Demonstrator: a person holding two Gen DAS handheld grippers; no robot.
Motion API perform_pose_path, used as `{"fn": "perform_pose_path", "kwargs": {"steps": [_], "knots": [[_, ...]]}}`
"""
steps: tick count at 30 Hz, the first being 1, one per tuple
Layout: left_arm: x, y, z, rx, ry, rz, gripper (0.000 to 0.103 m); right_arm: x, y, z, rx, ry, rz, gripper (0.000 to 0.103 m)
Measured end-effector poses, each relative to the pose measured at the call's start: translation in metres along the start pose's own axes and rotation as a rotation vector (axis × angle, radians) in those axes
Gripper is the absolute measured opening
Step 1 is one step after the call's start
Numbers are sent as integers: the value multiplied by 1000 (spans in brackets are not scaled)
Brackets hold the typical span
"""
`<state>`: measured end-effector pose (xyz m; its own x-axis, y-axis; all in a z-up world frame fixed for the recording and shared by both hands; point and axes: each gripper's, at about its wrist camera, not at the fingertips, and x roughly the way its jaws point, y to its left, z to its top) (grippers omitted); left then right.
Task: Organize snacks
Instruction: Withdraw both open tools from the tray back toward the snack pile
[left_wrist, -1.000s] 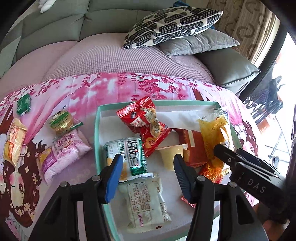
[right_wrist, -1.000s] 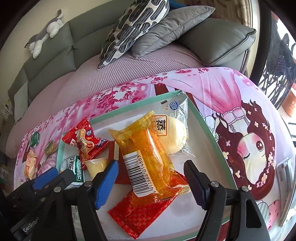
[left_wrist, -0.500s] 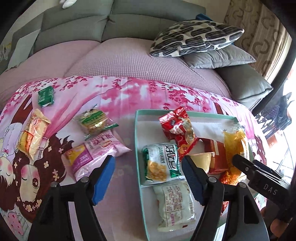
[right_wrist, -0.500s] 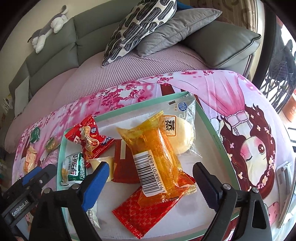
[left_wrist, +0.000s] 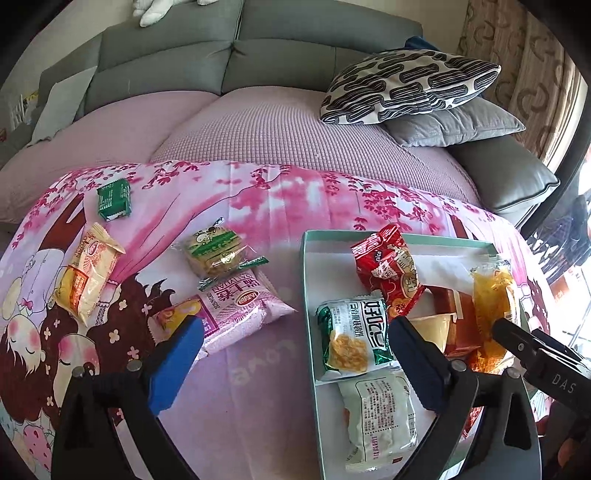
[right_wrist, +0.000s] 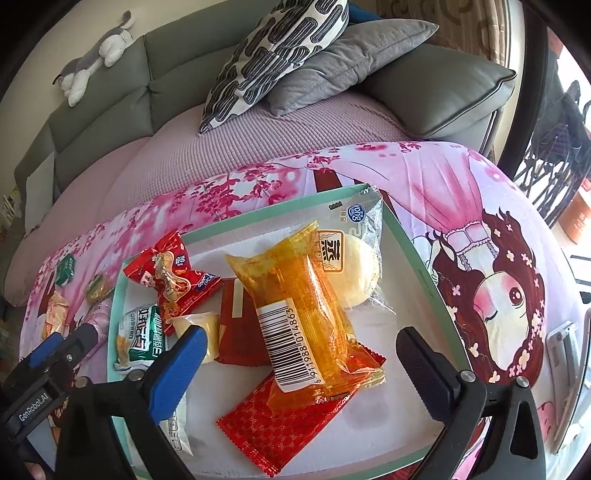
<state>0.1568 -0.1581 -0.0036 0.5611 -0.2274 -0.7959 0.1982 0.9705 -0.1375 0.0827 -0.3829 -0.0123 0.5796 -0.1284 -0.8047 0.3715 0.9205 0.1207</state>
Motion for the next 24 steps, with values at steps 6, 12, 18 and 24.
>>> {"fn": "perform_pose_path", "kwargs": {"steps": [6,12,18,24], "knots": [[-4,-1,-2,19,-23,-1,100,-3,0,0,-1,-25,11,103],[-15,-2,-4,57,-112,-8,100,-8,7,1,-13,-59,42,103],[-19,11,-3,24,-101,-41,100,-10,12,2,-3,-74,85,103],[-25,24,-2,5,-86,-43,100,-7,21,1,-36,-70,88,103]]}}
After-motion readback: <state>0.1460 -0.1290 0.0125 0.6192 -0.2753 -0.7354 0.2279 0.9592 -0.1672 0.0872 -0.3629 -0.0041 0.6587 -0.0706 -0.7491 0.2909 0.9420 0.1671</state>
